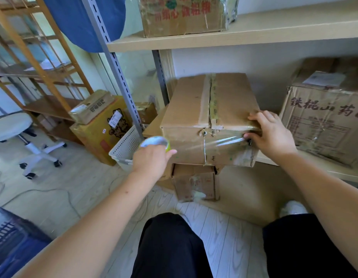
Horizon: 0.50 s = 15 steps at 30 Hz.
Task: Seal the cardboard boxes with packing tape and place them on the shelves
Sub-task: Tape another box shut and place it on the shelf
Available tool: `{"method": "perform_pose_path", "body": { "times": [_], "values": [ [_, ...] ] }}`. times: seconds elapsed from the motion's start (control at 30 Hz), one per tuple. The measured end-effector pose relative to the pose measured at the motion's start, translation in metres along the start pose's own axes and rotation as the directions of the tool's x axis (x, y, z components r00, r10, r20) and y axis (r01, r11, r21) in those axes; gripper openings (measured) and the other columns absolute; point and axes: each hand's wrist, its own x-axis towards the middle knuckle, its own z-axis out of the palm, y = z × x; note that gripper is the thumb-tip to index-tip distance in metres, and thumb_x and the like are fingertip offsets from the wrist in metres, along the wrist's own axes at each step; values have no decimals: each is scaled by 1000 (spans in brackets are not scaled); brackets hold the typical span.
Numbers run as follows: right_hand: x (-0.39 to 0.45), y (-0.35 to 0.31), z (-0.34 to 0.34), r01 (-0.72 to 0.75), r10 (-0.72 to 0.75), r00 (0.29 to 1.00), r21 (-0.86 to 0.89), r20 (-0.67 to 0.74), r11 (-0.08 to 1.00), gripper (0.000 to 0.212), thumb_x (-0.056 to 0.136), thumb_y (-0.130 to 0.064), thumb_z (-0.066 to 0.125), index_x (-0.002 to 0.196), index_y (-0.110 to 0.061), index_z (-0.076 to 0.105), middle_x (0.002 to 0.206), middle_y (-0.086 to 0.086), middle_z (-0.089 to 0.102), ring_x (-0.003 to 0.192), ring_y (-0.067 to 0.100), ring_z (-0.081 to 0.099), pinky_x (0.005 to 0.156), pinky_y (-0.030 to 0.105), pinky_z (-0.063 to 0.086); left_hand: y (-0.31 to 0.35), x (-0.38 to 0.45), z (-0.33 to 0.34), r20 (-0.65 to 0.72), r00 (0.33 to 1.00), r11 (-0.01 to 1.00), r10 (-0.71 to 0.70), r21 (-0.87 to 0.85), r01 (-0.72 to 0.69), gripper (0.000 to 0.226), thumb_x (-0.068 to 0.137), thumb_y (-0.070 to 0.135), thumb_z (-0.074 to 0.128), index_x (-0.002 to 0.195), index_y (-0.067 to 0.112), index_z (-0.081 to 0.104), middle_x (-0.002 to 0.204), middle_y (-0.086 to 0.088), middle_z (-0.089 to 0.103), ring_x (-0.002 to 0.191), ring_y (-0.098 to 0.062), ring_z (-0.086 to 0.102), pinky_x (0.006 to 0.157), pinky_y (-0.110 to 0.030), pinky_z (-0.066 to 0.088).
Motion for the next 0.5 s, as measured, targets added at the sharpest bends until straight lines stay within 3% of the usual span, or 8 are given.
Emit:
{"method": "perform_pose_path", "body": {
  "times": [0.1,0.17,0.23,0.3,0.4,0.5],
  "values": [
    [-1,1,-4,5,-5,1000,-1,20,1000,50,82,-33,75,125,-19,54,127,-2,51,128,20,39,82,42,51,-14,-5,0,-7,1000,998,3,67,-2,56,99,62,24,73,16,44,58,1,44,49,-19,40,47,-28,27],
    [0,-1,-6,17,-17,1000,-14,26,1000,50,83,-33,75,125,-19,53,128,-1,52,127,20,39,83,43,52,-16,-1,1,31,998,998,53,14,-54,48,103,53,27,93,15,53,75,-3,61,68,-25,57,64,-33,36],
    [0,-1,-8,26,-25,999,-32,31,999,49,83,-32,74,126,-17,54,128,0,52,127,21,39,84,43,51,-18,3,1,109,991,996,82,-50,-77,41,106,46,29,104,13,53,91,-10,67,81,-29,58,78,-37,37],
    [0,1,-10,37,-36,999,-44,37,998,48,84,-31,74,125,-16,54,126,1,53,127,22,40,83,44,51,-21,7,5,151,988,999,44,-14,-42,47,105,50,28,88,13,51,85,-9,66,69,-26,51,68,-34,37],
    [-2,3,-10,54,-51,998,-54,42,997,47,84,-30,74,125,-15,54,125,2,53,127,23,40,78,45,53,-25,12,10,209,968,990,-139,1,142,63,97,65,29,63,14,42,60,-2,50,50,-19,41,47,-26,28],
    [-3,7,-12,54,-52,998,-49,35,997,47,84,-28,74,125,-15,54,125,2,53,126,24,41,77,45,52,-25,23,12,162,981,994,-108,-5,110,63,95,67,28,68,13,43,57,0,43,49,-20,39,48,-27,28]
  ]
}}
